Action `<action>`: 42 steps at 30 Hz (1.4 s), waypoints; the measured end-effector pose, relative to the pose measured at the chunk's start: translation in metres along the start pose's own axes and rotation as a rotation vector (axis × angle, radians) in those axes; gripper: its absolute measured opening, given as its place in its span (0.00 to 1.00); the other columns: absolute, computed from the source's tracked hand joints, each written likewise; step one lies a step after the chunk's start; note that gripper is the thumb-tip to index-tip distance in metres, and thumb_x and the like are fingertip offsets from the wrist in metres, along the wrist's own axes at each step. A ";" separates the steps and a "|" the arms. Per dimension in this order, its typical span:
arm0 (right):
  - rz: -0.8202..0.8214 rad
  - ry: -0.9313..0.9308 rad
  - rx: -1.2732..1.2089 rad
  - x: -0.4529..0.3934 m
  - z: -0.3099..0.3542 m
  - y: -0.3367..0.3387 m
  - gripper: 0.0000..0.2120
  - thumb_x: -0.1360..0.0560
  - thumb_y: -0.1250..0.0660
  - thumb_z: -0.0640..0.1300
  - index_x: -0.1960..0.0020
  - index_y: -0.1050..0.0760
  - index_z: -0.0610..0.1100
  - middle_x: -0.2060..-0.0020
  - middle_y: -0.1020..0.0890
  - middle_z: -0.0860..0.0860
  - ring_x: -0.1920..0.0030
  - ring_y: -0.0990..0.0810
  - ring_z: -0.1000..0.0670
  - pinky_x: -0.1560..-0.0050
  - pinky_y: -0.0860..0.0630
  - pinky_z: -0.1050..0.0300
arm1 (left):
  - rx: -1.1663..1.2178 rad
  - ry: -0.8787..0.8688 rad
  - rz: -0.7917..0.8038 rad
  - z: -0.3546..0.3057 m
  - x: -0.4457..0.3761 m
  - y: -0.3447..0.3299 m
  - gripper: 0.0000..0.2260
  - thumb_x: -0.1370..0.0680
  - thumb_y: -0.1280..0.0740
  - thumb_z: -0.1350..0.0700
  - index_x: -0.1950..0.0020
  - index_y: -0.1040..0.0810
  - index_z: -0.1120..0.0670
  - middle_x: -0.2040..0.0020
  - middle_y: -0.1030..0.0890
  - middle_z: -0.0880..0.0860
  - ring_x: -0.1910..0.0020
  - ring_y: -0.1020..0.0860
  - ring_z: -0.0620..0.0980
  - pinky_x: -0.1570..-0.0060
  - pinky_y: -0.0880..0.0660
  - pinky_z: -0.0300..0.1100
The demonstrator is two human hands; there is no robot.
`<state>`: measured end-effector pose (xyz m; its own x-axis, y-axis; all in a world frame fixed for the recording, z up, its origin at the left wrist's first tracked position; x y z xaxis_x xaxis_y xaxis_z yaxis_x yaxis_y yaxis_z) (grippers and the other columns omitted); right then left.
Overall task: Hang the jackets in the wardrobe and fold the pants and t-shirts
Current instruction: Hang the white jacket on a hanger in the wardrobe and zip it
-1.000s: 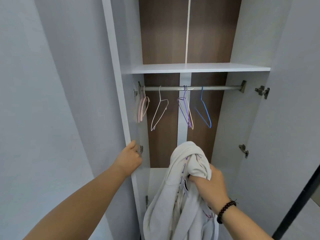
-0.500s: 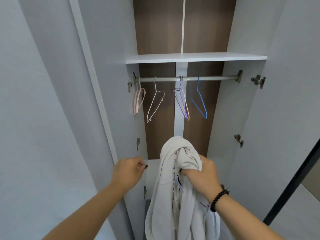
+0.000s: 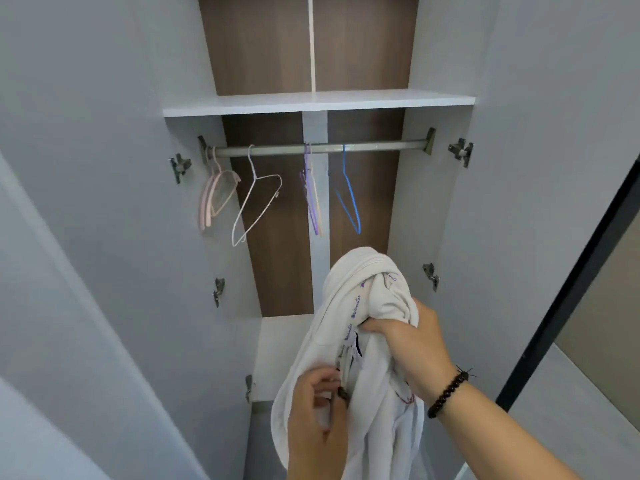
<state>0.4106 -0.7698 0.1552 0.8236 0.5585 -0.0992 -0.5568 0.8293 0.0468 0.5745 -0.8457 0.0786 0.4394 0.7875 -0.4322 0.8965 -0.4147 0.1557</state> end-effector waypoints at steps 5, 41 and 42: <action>0.191 0.137 0.090 -0.020 0.005 0.037 0.19 0.35 0.24 0.31 0.54 0.22 0.52 0.59 0.16 0.57 0.56 0.19 0.62 0.56 0.24 0.68 | 0.006 0.010 -0.151 -0.004 -0.022 -0.055 0.27 0.33 0.30 0.49 0.39 0.33 0.29 0.44 0.24 0.46 0.48 0.23 0.44 0.44 0.25 0.42; 0.054 0.347 0.295 -0.220 -0.007 -0.002 0.07 0.29 0.34 0.37 0.57 0.21 0.48 0.64 0.19 0.57 0.63 0.23 0.61 0.62 0.29 0.67 | -0.168 -0.074 0.661 -0.007 -0.313 -0.137 0.22 0.40 0.18 0.51 0.68 0.33 0.51 0.75 0.33 0.45 0.74 0.39 0.42 0.73 0.42 0.36; 0.037 0.366 0.266 -0.224 0.000 -0.008 0.08 0.29 0.35 0.35 0.58 0.21 0.47 0.63 0.18 0.57 0.62 0.22 0.62 0.61 0.29 0.69 | -0.306 -0.075 0.618 0.013 -0.320 -0.124 0.21 0.40 0.18 0.51 0.67 0.32 0.50 0.75 0.31 0.44 0.74 0.37 0.43 0.73 0.40 0.36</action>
<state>0.2300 -0.9014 0.1769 0.6848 0.5848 -0.4349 -0.4984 0.8112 0.3059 0.3222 -1.0525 0.1858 0.8794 0.4100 -0.2421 0.4636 -0.6213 0.6317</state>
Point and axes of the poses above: each hand's wrist, its own x-axis away from the middle knuckle, its own y-axis out of the back of the hand, z = x × y, the point moved 9 cm from there along -x, towards the middle knuckle
